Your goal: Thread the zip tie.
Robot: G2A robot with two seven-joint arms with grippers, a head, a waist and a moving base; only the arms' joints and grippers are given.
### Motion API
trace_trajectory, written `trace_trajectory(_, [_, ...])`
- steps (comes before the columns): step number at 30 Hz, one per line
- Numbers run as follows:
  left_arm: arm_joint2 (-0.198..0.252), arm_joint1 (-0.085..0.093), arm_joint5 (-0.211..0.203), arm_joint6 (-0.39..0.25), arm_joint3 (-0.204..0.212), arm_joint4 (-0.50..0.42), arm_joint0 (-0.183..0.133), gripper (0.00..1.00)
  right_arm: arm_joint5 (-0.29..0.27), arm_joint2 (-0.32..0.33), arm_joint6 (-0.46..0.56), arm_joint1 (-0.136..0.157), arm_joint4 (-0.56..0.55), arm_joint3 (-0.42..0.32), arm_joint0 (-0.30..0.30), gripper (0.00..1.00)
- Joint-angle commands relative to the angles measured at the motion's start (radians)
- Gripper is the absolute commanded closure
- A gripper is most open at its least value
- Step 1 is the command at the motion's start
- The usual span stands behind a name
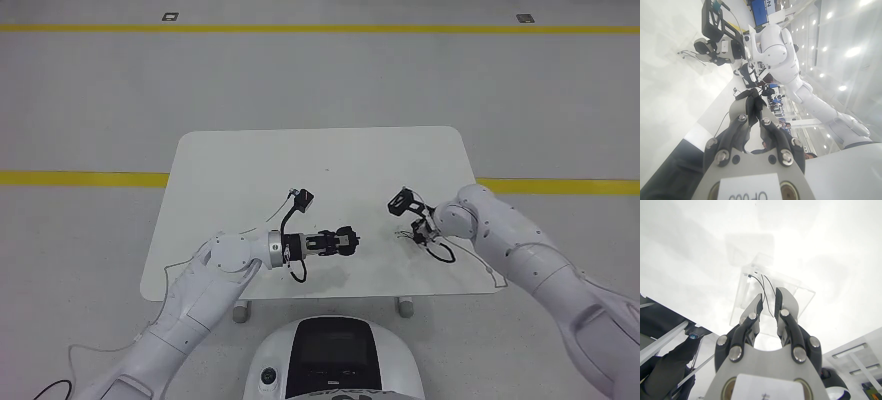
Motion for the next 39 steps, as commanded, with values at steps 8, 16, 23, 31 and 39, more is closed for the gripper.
trace_trajectory(8, [0.000, 0.000, 0.000, 0.000, 0.000, 0.000, 0.000, 1.00, 0.000, -0.022, -0.044, -0.012, -0.044, 0.019, 0.004, 0.82])
trace_trajectory(16, [0.000, 0.000, 0.000, 0.000, 0.000, 0.000, 0.000, 1.00, 0.000, -0.021, -0.054, -0.017, -0.082, 0.027, 0.005, 0.83])
trace_trajectory(23, [0.000, 0.000, 0.000, 0.000, 0.000, 0.000, 0.000, 1.00, 0.000, -0.014, -0.059, -0.016, -0.066, 0.017, 0.002, 0.84])
trace_trajectory(31, [0.000, 0.000, 0.000, 0.000, 0.000, 0.000, 0.000, 1.00, 0.000, -0.004, -0.066, -0.010, -0.076, 0.012, -0.004, 0.87])
trace_trajectory(39, [0.000, 0.000, 0.000, 0.000, 0.000, 0.000, 0.000, 1.00, 0.000, -0.002, -0.055, -0.016, -0.085, 0.025, -0.007, 0.86])
